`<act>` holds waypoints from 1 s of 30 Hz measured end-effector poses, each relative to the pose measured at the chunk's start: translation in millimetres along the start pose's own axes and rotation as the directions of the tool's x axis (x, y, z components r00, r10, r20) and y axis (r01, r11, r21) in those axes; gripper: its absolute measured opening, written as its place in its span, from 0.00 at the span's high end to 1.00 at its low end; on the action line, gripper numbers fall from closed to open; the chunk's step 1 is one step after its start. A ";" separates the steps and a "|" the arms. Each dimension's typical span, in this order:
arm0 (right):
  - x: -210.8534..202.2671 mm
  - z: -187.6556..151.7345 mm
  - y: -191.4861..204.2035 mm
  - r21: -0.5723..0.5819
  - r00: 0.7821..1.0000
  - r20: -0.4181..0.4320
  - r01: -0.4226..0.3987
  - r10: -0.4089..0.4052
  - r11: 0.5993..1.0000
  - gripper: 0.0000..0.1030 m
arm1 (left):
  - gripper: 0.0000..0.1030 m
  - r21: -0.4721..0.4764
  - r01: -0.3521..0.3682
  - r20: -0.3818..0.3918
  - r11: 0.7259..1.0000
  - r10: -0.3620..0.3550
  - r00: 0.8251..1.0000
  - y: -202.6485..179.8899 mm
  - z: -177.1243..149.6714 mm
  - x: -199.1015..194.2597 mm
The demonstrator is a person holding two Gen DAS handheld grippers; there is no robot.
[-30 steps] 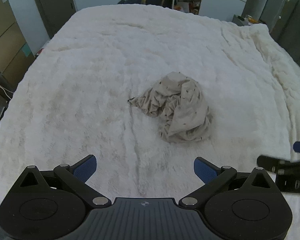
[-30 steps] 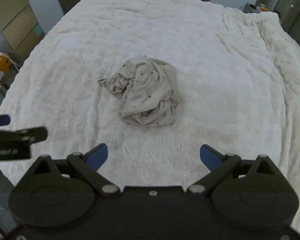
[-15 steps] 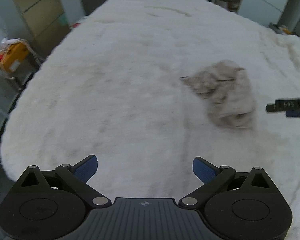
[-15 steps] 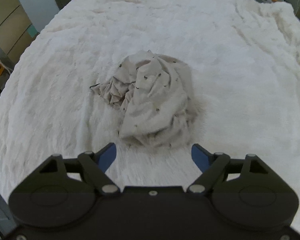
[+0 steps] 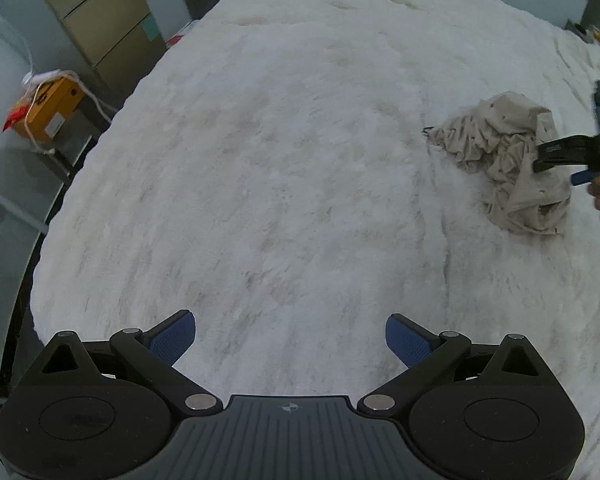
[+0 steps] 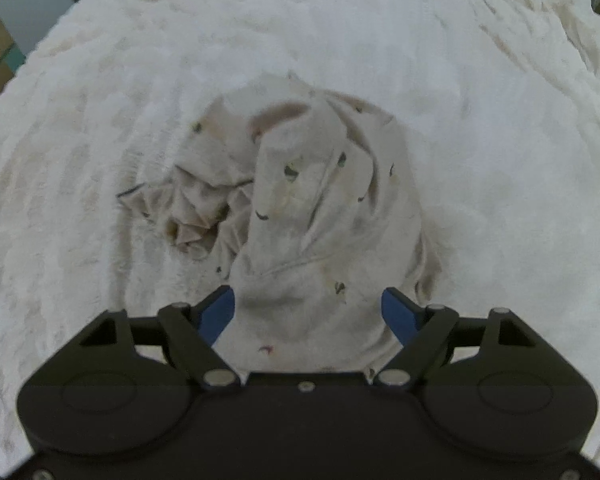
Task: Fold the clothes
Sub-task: 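Grasp the beige shirt fabric with the right gripper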
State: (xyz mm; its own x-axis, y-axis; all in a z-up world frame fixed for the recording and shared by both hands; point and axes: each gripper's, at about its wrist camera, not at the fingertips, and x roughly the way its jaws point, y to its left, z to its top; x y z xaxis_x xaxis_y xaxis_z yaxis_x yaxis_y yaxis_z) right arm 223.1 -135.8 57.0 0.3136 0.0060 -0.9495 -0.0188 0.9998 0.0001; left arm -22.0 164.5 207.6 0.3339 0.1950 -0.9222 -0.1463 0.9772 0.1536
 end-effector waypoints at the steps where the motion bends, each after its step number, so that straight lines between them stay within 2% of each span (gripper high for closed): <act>1: 3.9 -0.7 -0.2 0.003 1.000 -0.009 0.000 0.000 1.000 0.44 | 0.02 0.014 -0.001 0.008 1.000 0.001 1.000 -4.2 2.2 1.0; 2: 8.3 -1.6 -0.5 0.006 1.000 -0.021 -0.001 0.001 1.000 0.55 | 0.02 0.026 -0.005 0.013 1.000 0.005 1.000 -8.1 3.8 1.6; 3: 10.5 -1.8 0.0 0.005 1.000 -0.029 -0.003 0.003 1.000 0.71 | 0.02 0.038 -0.010 0.019 0.999 0.009 1.000 -12.0 5.4 2.1; 4: 11.0 -2.4 0.3 -0.004 0.999 -0.036 -0.003 0.003 1.000 0.78 | 0.02 0.047 -0.012 0.021 0.999 0.011 1.000 -15.2 7.5 2.3; 5: 8.5 -3.4 0.1 -0.018 1.000 -0.031 0.002 -0.002 1.000 0.91 | 0.02 0.056 -0.013 0.023 0.998 0.012 1.000 -18.3 9.7 2.5; 6: 3.4 -4.9 -0.7 -0.028 1.000 -0.018 0.004 -0.005 1.000 0.96 | 0.02 0.064 -0.014 0.026 0.998 0.012 1.000 -20.7 11.6 2.4; 12: -53.7 -19.4 -10.5 -0.064 0.997 0.060 -0.038 0.042 0.997 0.98 | 0.02 0.074 0.016 0.048 0.997 -0.019 0.999 -34.2 23.1 -5.7; 19: -164.6 -41.4 -24.4 -0.145 0.976 0.156 -0.128 0.150 0.981 0.99 | 0.02 0.129 0.056 0.079 0.990 -0.067 0.995 -70.2 30.5 -17.9; 23: -230.7 -46.0 -38.1 -0.157 0.958 0.186 -0.191 0.219 0.969 0.99 | 0.02 0.179 0.108 0.096 0.978 -0.126 0.987 -103.8 29.7 -26.4; 27: -287.8 -40.9 -41.6 -0.210 0.932 0.211 -0.252 0.296 0.945 0.99 | 0.02 0.245 0.219 0.103 0.945 -0.250 0.963 -142.7 32.8 -41.6; 30: -324.6 -37.5 -43.4 -0.262 0.910 0.230 -0.283 0.344 0.923 0.99 | 0.02 0.296 0.253 0.130 0.921 -0.301 0.945 -170.6 38.0 -53.5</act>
State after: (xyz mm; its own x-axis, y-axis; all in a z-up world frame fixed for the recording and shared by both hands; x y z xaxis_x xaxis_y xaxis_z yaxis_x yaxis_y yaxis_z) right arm 86.5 -181.8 353.4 0.4970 0.3540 -0.7923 -0.3550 0.9161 0.1865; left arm 20.5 -9.5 244.2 0.4806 -0.0990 -0.8713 0.2253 0.9742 0.0136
